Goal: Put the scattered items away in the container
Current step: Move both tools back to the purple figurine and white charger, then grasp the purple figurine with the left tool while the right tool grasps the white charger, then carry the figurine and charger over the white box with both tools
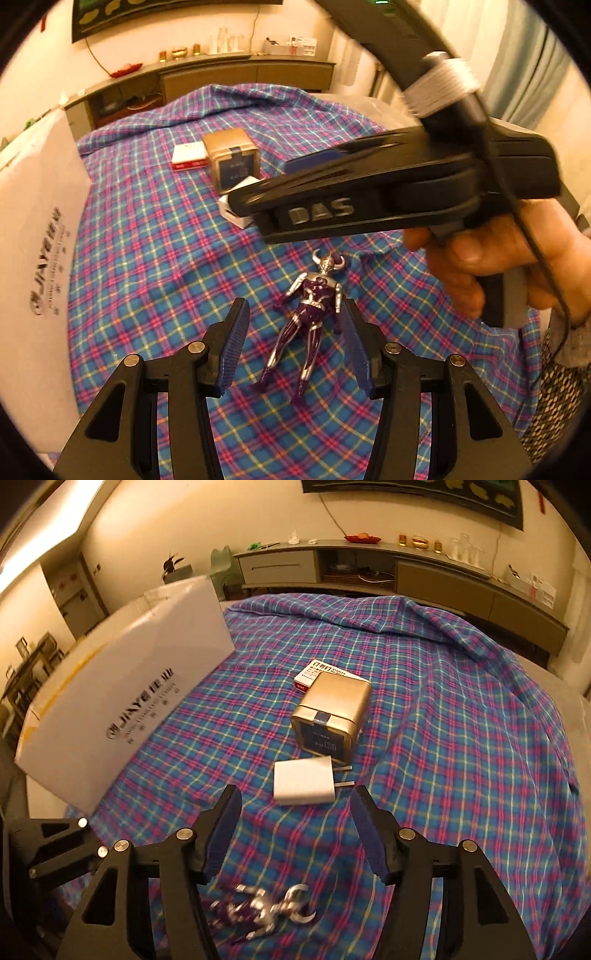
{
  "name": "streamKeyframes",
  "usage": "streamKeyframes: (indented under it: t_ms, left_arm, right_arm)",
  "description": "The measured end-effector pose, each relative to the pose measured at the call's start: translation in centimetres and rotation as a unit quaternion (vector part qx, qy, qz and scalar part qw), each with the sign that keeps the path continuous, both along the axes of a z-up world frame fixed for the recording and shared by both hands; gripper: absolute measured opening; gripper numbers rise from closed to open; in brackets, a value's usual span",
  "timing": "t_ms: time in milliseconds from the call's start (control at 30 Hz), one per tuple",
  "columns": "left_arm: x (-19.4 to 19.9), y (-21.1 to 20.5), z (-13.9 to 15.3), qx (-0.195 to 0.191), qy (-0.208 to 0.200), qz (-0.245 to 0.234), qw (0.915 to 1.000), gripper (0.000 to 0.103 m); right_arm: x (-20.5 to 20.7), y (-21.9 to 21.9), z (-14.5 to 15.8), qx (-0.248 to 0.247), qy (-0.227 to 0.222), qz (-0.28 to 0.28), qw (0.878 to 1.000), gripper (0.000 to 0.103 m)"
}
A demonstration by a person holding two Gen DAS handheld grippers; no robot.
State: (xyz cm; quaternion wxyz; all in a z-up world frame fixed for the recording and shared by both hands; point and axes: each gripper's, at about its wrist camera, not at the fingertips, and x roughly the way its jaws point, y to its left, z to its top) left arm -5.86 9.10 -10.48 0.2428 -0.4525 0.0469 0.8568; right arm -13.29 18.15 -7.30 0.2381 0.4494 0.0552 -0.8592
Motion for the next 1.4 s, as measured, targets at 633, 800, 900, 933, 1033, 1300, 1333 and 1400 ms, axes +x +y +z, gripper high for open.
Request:
streamKeyframes:
  t_ms: [633, 800, 900, 933, 1033, 1300, 1333, 1400]
  left_arm:
    - [-1.4, -1.3, -0.8, -0.001, 0.002, 0.045, 0.9990, 0.029]
    - [-1.2, -3.1, 0.9, 0.017, 0.007, 0.071, 0.9973, 0.029]
    - [-0.8, -3.8, 1.9, 0.019, 0.013, 0.082, 0.9964, 0.029]
    - [-0.8, -4.0, 2.2, 0.022, 0.014, 0.084, 0.9961, 0.029]
    - [-0.3, -4.5, 3.3, 0.026, 0.020, 0.091, 0.9953, 0.029]
    - [0.6, -5.6, 5.7, 0.033, 0.037, 0.104, 0.9933, 0.029]
    - [0.8, -5.7, 5.9, 0.033, 0.039, 0.105, 0.9931, 0.029]
    - [1.0, -5.9, 6.5, 0.034, 0.044, 0.108, 0.9926, 0.029]
  right_arm:
    - [-2.5, 2.4, -3.0, -0.009, -0.036, 0.008, 0.999, 0.043]
    - [-1.6, 2.4, -1.7, -0.034, -0.035, 0.007, 0.999, 0.043]
    - [-0.8, 2.3, -0.8, -0.045, -0.029, 0.010, 0.998, 0.043]
    - [-0.5, 2.3, -0.5, -0.048, -0.028, 0.010, 0.998, 0.043]
    - [0.1, 2.5, 0.3, -0.060, -0.025, 0.009, 0.998, 0.043]
    - [2.0, 2.9, 3.0, -0.085, -0.011, 0.004, 0.996, 0.043]
    - [2.2, 2.9, 3.4, -0.088, -0.008, 0.003, 0.996, 0.043]
    - [2.5, 3.0, 4.1, -0.091, -0.004, 0.000, 0.996, 0.043]
